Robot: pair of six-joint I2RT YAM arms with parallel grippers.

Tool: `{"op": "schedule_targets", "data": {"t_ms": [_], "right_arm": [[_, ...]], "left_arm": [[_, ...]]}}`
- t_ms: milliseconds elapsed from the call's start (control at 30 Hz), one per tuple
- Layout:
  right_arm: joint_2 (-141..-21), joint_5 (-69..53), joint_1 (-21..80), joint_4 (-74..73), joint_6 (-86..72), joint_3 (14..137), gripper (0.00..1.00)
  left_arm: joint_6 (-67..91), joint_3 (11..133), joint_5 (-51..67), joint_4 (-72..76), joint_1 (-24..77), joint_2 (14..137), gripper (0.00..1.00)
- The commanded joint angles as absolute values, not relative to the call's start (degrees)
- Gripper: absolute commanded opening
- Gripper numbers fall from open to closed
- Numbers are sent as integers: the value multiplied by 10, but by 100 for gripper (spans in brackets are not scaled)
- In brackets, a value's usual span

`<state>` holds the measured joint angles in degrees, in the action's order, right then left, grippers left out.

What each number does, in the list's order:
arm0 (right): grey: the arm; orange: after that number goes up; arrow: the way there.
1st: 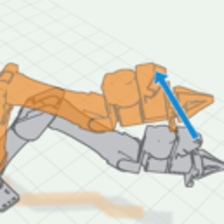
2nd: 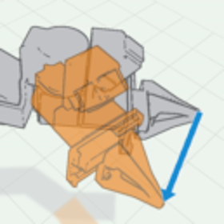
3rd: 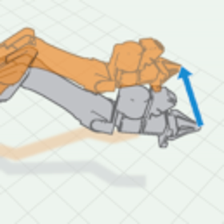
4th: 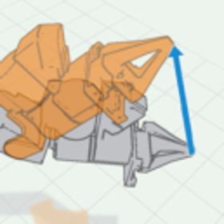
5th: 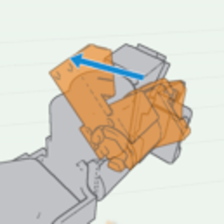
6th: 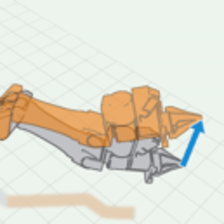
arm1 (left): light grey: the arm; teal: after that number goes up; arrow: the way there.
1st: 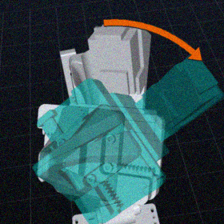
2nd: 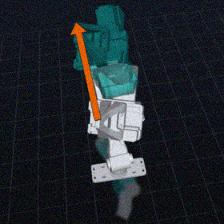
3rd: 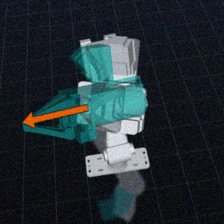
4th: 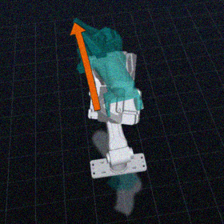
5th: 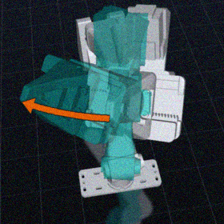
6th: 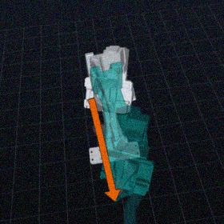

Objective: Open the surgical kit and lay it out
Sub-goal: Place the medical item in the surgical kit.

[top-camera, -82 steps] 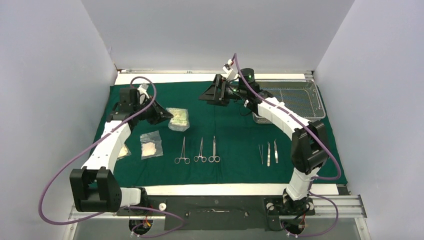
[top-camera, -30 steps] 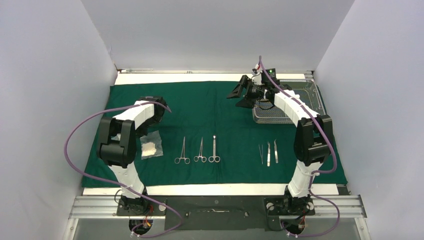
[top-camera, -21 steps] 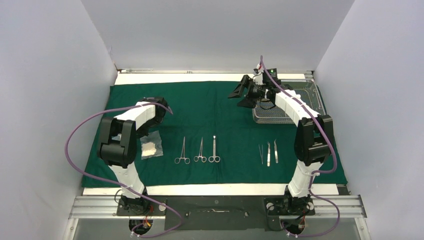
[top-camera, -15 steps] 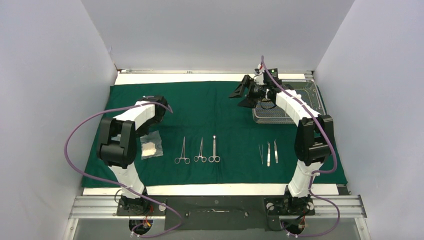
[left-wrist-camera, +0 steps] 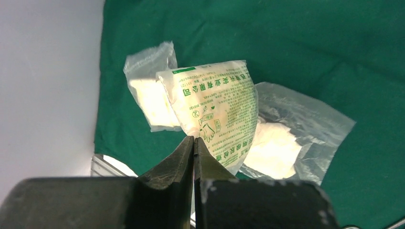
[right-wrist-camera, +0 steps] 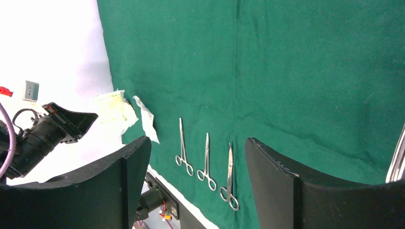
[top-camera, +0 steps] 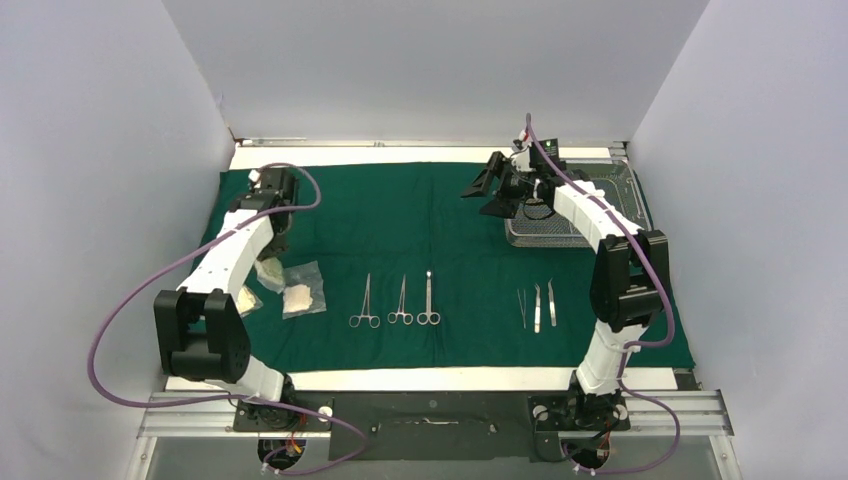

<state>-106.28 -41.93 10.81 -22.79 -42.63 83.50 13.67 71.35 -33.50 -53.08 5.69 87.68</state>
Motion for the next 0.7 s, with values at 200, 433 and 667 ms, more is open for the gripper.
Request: {"op": "schedule_targets", "data": {"t_ms": [200, 433, 667], "right_arm": [[-1018, -404, 104, -213, -428, 804, 68], [-1010, -399, 104, -212, -430, 792, 68], [-1013, -398, 104, -207, -435, 794, 68]], "left_arm": [[94, 646, -230, -484, 19, 880, 0], [85, 621, -224, -468, 8, 896, 0], [114, 656, -327, -500, 7, 908, 42]]}}
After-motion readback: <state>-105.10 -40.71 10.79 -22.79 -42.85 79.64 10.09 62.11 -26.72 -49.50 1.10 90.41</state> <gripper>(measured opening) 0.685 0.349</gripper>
